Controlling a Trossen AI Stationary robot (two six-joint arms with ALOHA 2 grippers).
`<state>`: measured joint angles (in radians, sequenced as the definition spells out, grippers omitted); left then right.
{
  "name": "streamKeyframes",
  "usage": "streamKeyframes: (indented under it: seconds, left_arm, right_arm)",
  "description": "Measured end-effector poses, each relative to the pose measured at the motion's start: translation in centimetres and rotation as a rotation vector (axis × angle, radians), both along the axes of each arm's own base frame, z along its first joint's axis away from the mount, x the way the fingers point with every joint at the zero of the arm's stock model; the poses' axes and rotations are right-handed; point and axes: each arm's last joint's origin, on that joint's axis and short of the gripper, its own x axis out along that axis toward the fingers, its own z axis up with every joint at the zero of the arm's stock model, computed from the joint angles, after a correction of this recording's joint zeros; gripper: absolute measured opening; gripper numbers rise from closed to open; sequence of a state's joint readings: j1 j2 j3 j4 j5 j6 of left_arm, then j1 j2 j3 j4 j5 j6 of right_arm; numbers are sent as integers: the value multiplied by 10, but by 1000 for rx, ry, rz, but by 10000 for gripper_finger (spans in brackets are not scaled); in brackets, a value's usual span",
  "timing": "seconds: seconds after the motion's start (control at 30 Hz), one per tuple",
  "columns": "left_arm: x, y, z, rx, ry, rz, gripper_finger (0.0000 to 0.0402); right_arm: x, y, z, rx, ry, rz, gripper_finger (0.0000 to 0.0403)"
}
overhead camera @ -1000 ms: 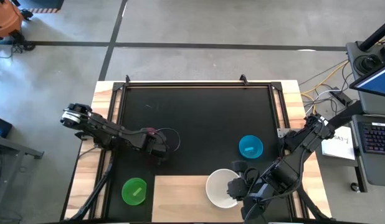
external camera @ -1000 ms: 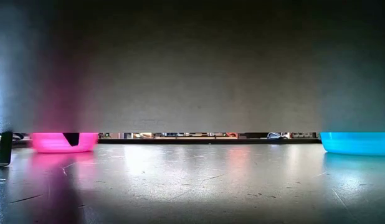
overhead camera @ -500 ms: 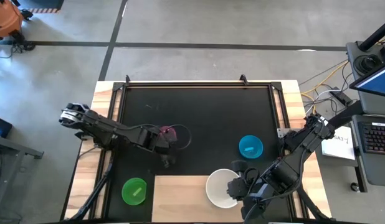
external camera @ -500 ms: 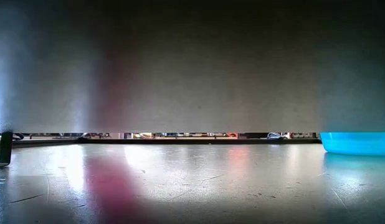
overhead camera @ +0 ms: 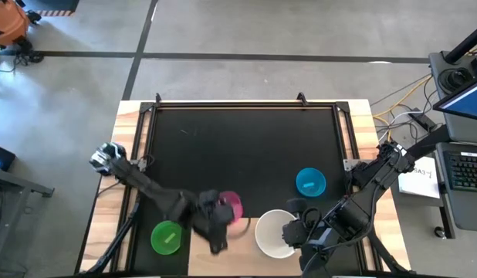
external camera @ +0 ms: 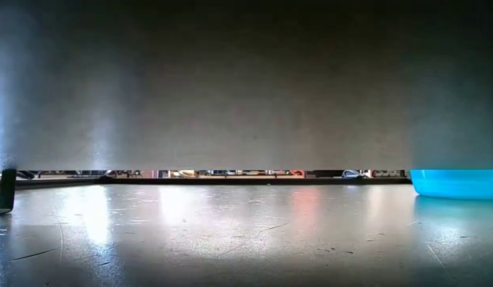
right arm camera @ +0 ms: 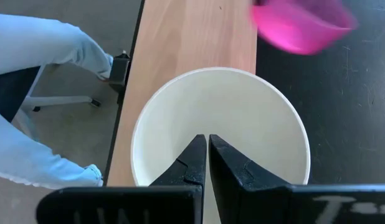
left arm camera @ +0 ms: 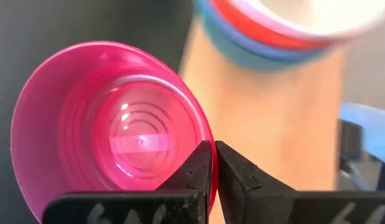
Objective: Place and stack bowls onto a shelf
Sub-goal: Put the light pink bowl on the shelf
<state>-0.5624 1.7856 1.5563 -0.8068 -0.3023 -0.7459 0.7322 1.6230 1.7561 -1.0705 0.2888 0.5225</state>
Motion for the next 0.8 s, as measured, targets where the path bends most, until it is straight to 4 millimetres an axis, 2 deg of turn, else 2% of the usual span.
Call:
streamKeyframes:
  seconds: [0.2,0.4,0.57,0.8]
  left_arm:
    - [3,-56,-4,23,100,-34,0]
    - [5,-93,-8,90,187,-83,0]
    - [15,-111,-23,134,234,-155,0]
    - [18,-115,-33,168,271,-172,0]
  right_arm:
    - [0,0,0,0,-1,1,9]
    - [0,0,0,2,-4,2,9]
    - [0,0,0,3,-5,2,9]
    - [0,0,0,3,-5,2,9]
